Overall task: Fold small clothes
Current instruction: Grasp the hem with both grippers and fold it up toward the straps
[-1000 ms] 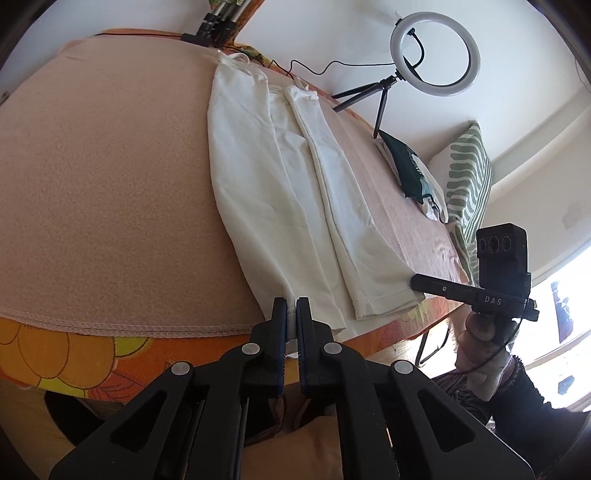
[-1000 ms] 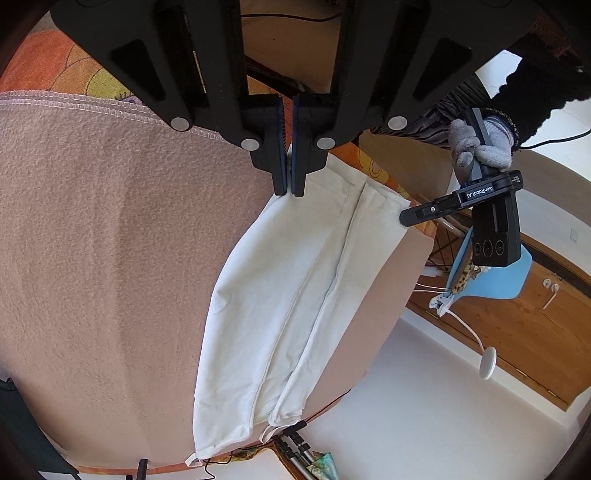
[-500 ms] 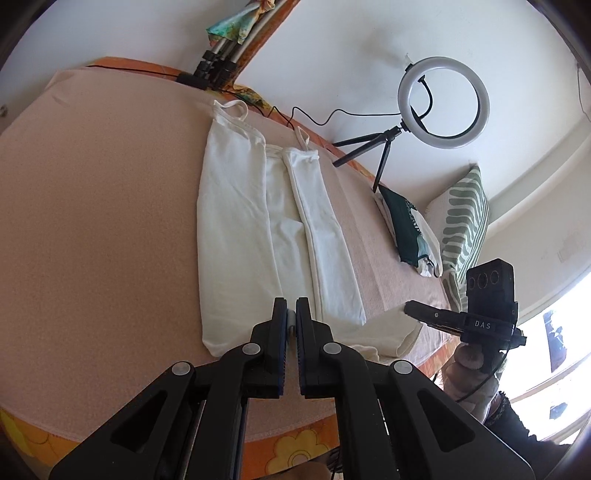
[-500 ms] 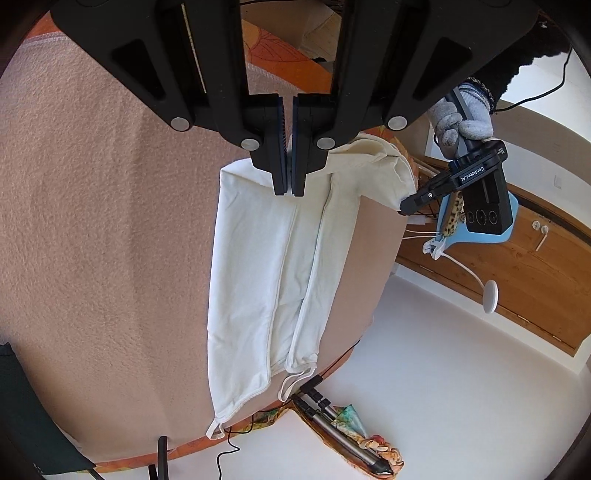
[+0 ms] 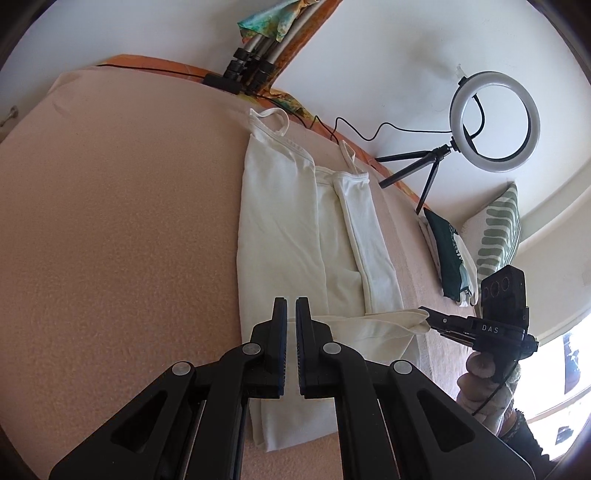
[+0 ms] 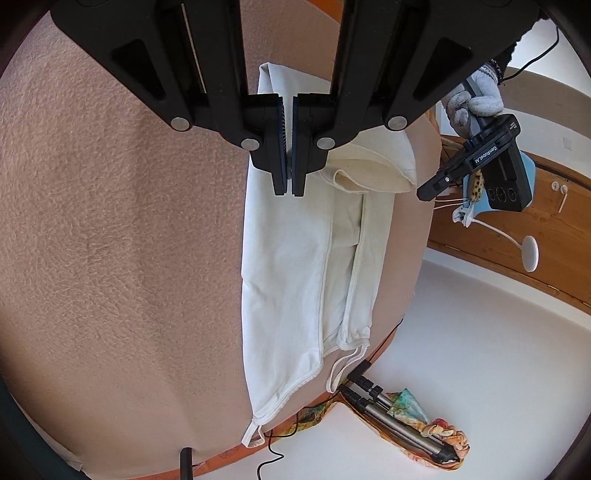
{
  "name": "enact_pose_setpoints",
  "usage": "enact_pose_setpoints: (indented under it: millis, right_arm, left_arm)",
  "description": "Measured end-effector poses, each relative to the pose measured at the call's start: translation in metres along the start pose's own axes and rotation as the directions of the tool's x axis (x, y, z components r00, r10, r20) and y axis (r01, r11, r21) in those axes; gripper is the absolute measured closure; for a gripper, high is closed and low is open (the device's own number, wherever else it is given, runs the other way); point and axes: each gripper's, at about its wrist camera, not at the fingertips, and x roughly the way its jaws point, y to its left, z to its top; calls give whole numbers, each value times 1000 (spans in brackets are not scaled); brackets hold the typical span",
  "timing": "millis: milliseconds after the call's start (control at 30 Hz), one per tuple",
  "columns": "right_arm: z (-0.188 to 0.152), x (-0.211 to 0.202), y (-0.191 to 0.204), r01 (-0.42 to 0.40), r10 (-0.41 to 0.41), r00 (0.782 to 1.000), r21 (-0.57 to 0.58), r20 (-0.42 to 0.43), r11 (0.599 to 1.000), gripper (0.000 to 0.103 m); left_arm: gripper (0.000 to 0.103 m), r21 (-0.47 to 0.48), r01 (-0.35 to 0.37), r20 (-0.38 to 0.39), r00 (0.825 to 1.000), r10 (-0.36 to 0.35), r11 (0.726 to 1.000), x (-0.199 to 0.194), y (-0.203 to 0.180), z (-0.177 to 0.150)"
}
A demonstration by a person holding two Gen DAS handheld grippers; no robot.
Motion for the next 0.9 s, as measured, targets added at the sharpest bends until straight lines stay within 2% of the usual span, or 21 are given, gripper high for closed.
enact_pose_setpoints:
  millis: [100,167,267,333,500,600,767,900]
  right_arm:
    - [7,5,-6,-14,14,1000,32,-10,999,99]
    - [11,4,-8,8,-8,1000,25,-13,1000,98]
    - [12,-8,-9,-6,6,1000,2,17,1000,88]
    - [9,-16,-3,28,-25,999,-65,48,997,82]
    - [-6,-13,14,80,-72,996,-224,43,971,82]
    - [-14,1,24,130,-127,992,-304,29,944,82]
    - [-18,14,32,191,-188,981,-361,45,913,82]
    - [-16,13,31,197,-189,980,-368,58,909,82]
  left_arm:
    - [99,-9,-39,14,999,39,999,0,4,3]
    - [92,-6,-33,12,999,33,999,-3,6,2]
    - [88,18,-16,7,1000,16,1000,-9,9,-5]
    - [82,58,-21,-10,1000,21,998,-9,7,-11]
    - [82,159,-44,-41,998,51,986,-4,-2,-28]
    - [82,212,-68,-48,996,79,975,3,-9,-31]
    - [82,275,-128,-28,990,141,953,14,-16,-30]
    - [82,296,-131,-43,988,150,946,23,-17,-30]
